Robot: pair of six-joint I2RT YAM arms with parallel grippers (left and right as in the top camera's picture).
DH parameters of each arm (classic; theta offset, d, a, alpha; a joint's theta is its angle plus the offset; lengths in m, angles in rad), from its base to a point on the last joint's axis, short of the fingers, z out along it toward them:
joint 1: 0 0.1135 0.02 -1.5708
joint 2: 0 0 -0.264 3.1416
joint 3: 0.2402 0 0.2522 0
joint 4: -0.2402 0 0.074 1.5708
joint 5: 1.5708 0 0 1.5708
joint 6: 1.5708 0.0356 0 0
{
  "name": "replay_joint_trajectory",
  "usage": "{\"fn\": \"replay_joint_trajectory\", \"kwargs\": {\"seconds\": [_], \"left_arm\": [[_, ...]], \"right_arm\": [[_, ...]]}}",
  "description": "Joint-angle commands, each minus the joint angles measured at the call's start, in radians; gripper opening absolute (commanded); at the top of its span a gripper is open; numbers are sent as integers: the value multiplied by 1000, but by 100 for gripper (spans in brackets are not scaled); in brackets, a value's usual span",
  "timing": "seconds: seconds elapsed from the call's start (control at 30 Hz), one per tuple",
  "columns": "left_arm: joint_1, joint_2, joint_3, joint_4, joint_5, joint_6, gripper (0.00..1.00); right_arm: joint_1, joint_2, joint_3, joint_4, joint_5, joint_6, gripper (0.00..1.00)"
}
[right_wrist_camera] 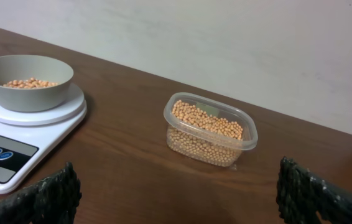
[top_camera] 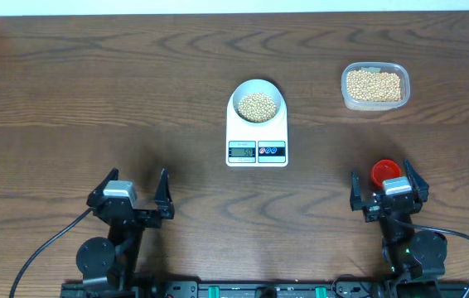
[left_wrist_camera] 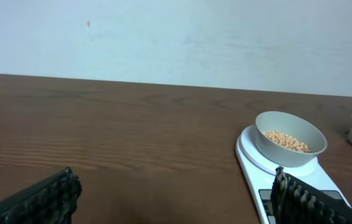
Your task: Scoop item into bowl and weigh 50g on scale
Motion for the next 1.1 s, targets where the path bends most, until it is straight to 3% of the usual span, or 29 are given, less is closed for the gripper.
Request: {"fn": "replay_joint_trajectory", "kwargs": {"seconds": [0.0, 0.53, 1.07], "left_arm": [[4, -8, -10, 8, -36, -5, 100], [4, -8, -193, 315, -86, -9, 100], [4, -6, -229, 317, -113, -13, 100]], "right_arm": [[8, -7, -2, -5, 8, 16, 99], [8, -7, -2, -5, 7, 16, 99], [8, -7, -2, -4, 8, 16, 99]]}}
